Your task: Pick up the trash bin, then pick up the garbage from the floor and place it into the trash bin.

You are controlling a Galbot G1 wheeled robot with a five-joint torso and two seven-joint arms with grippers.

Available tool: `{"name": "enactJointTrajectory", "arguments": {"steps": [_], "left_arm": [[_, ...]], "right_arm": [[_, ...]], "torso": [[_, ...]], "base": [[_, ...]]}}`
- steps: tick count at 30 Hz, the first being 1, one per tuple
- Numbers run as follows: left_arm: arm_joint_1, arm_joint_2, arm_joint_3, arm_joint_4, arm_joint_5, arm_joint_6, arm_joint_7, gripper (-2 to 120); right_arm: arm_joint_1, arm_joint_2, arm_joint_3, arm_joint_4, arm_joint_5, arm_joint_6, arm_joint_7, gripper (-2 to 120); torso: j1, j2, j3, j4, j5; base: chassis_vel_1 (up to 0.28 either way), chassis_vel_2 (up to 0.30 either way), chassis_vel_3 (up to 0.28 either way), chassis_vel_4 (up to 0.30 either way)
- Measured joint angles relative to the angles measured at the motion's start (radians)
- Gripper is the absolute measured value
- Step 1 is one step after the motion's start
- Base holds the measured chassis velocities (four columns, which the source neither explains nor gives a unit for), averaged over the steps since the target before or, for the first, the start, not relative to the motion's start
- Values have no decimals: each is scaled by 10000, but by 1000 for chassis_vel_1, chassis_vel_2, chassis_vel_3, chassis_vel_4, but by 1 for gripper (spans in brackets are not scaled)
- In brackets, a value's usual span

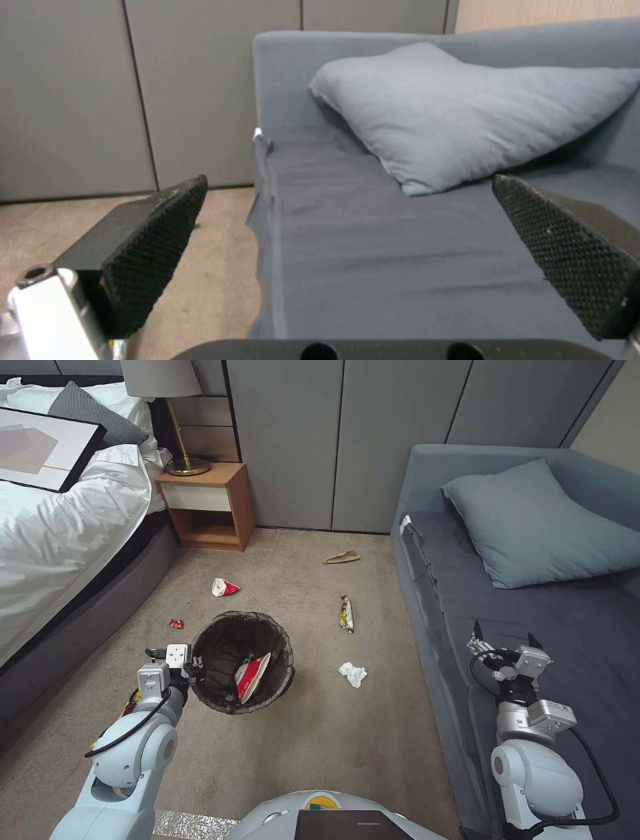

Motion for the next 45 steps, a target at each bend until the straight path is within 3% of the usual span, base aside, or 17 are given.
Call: {"name": "enactJointTrajectory", "arguments": {"steps": [23,45], "left_arm": [[-98,149,297,172,-150,0,-76,3],[19,62,61,-110,-46,0,-40,3]], "right_arm": [[-249,-283,553,20,302,140,46,100],[190,-482,326,-150,442,176,17,100]], "torso": [[0,0,0,1,1],[0,-1,0,0,1]], "base": [[0,0,0,0],[-2,4,5,-3]]}}
